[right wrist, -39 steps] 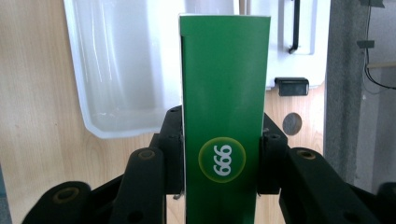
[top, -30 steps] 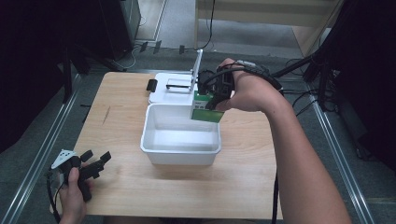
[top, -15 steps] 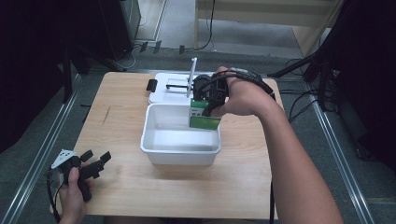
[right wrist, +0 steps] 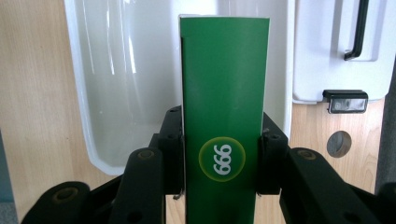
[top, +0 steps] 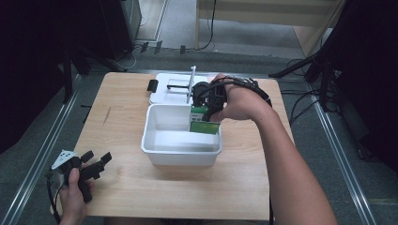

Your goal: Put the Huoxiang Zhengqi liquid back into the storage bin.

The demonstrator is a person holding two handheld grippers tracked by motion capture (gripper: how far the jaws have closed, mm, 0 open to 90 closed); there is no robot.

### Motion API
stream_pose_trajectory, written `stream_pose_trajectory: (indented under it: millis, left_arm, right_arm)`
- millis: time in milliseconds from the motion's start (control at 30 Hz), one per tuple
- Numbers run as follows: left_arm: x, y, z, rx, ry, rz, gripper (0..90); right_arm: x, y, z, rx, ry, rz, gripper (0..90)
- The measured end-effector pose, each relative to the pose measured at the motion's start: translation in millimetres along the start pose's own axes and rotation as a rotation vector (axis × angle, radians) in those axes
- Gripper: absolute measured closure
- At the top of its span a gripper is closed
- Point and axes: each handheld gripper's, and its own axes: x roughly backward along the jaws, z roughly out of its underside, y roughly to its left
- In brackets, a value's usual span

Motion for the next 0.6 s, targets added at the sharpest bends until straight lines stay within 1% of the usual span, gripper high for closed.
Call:
stream_pose_trajectory:
  millis: [67, 233, 267, 300, 400, 467, 500, 600]
  left_arm:
    - [0.2, 0.3, 0.0, -0.003, 0.003, 0.001, 14.9]
    - [0.3, 0.4, -0.1, -0.003, 0.003, 0.002, 14.9]
    - [0.3, 0.3, -0.1, -0.003, 0.003, 0.002, 14.9]
    - [0.2, 0.3, 0.0, -0.003, 0.003, 0.002, 14.9]
    - [0.1, 0.2, -0.1, -0.001, 0.001, 0.002, 14.9]
    - [0.0, 0.1, 0.0, 0.000, 0.001, 0.002, 14.9]
    - [0.0, 0.1, 0.0, 0.000, 0.001, 0.002, 14.9]
    - [0.0, 0.1, 0.0, 0.000, 0.001, 0.003, 14.9]
  right_arm:
    - [-3.6, 0.8, 0.0, 0.012, -0.001, 0.001, 63.6]
    - [-14.5, 1.1, 0.9, 0.016, 0.000, -0.010, 63.4]
    - [-17.0, 0.2, 1.0, 0.028, -0.007, -0.009, 63.4]
    - [-18.3, 1.7, 1.1, 0.010, 0.003, -0.013, 63.4]
    - [-24.1, 1.4, 1.6, 0.033, -0.008, -0.015, 63.4]
    - [-27.2, 2.1, 2.2, 0.031, -0.006, -0.019, 63.3]
    - [-28.2, 3.4, 2.6, 0.016, 0.003, -0.024, 63.3]
    - [-33.8, 3.2, 3.4, 0.026, -0.003, -0.024, 63.4]
